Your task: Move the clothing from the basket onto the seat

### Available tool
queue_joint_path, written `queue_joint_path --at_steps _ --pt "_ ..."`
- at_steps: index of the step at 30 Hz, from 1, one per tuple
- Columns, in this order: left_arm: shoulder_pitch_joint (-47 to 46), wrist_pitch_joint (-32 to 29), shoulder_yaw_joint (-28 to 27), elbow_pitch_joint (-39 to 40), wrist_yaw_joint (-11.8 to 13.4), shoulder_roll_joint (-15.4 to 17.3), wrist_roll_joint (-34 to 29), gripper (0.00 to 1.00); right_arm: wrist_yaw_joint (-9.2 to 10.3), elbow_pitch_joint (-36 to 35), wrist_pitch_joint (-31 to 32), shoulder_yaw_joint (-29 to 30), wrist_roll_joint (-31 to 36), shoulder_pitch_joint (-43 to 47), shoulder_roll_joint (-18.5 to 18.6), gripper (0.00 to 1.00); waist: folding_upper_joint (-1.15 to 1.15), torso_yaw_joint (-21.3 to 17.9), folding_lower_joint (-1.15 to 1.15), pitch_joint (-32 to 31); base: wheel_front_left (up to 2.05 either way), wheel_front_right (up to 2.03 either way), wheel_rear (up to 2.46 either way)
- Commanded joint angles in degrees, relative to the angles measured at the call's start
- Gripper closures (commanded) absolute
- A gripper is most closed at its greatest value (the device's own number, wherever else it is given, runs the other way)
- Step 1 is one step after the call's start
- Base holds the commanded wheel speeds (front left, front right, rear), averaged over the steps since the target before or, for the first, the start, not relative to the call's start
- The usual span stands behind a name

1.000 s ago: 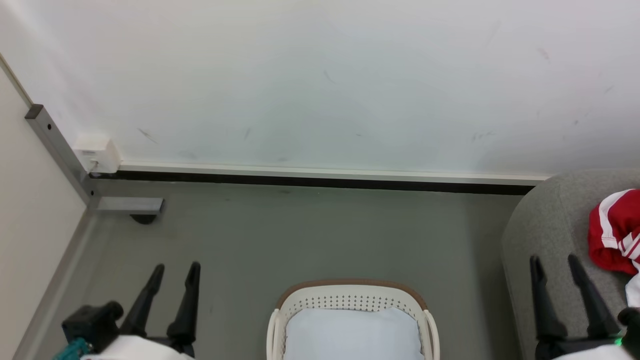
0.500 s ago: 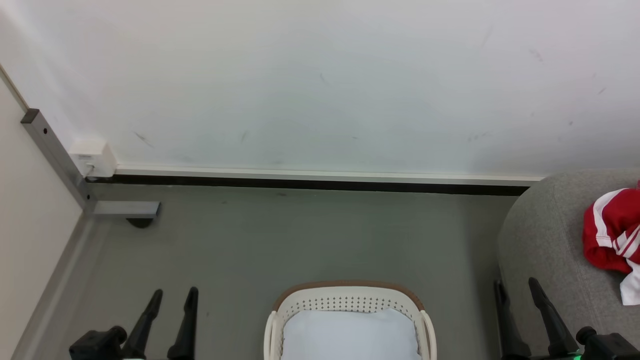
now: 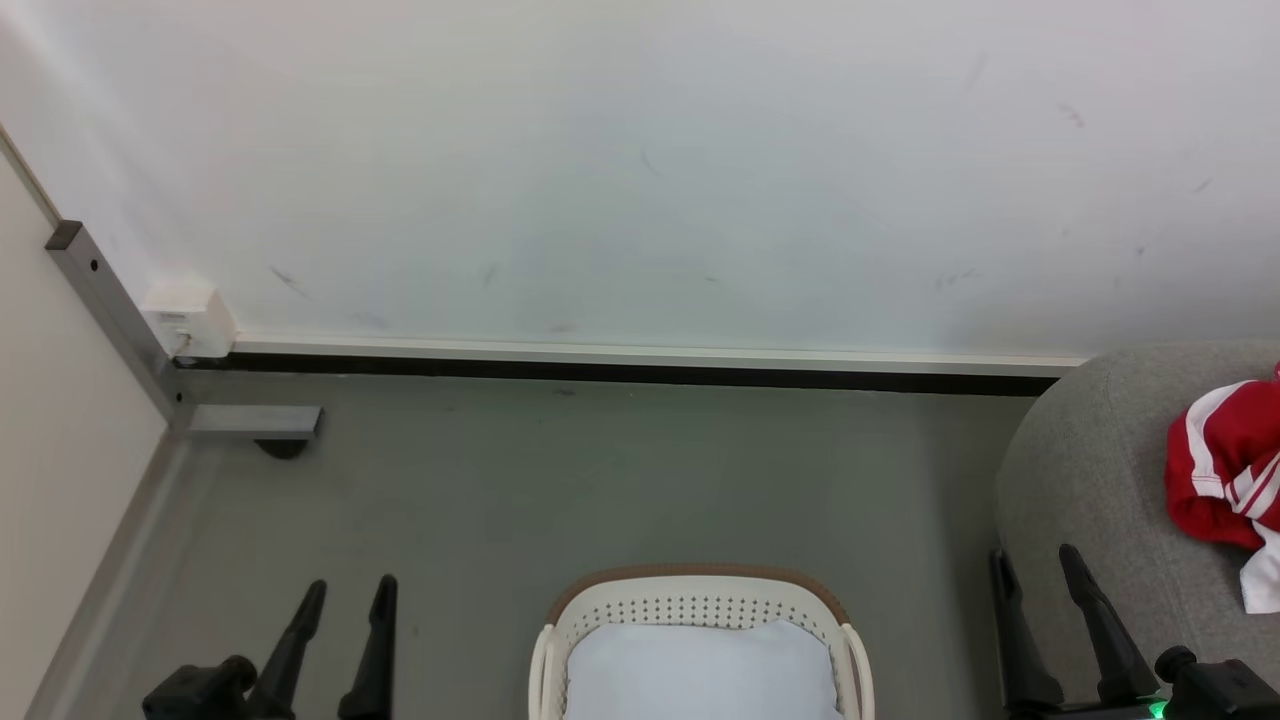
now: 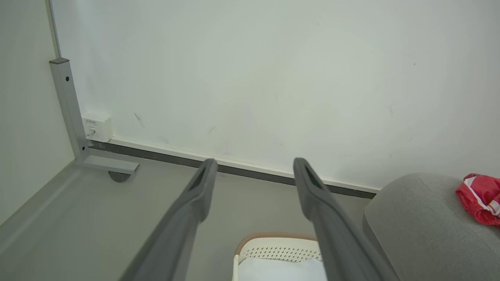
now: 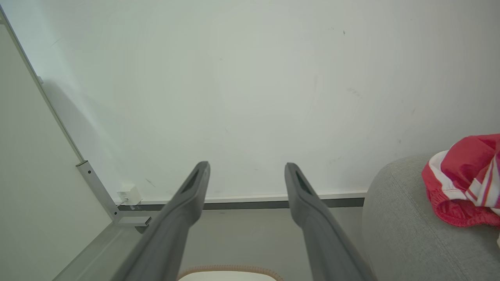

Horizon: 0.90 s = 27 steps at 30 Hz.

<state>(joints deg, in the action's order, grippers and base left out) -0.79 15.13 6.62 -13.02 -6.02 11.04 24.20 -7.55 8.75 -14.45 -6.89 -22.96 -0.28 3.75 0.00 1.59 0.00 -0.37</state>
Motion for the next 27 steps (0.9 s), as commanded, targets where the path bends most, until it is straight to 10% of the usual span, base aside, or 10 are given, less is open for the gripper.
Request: queue_joint_path --at_steps 1,5,6,27 --pt "-0.1 0.01 -0.18 -0.29 -0.14 -0.18 -0.84 0.0 0.13 -0.01 -0.24 0.17 -0.48 -0.6 0.36 0.0 0.0 0.01 0.0 -0.01 0.0 0.0 0.0" --pt "-0.26 0.01 -0.74 -0.89 -0.62 -0.81 -0.62 0.0 0.13 0.29 -0.31 0.03 -0.45 -0.63 0.55 0.0 0.0 0.01 0.0 -0.13 0.0 0.0 0.0" --pt "-0.09 -0.01 -0.62 -0.97 -0.58 -0.97 -0.25 1.0 0.0 0.27 -0.11 -0.04 -0.25 -0.17 0.1 1.0 0.0 0.01 0.0 -0.14 0.0 0.0 0.0" --pt "-1.14 -5.22 -3.48 -1.72 -0.45 -3.12 15.87 1.0 0.01 2.44 4.21 2.16 -17.3 -0.97 0.35 1.0 0.0 -0.22 0.0 -0.08 0.0 0.0 0.0"
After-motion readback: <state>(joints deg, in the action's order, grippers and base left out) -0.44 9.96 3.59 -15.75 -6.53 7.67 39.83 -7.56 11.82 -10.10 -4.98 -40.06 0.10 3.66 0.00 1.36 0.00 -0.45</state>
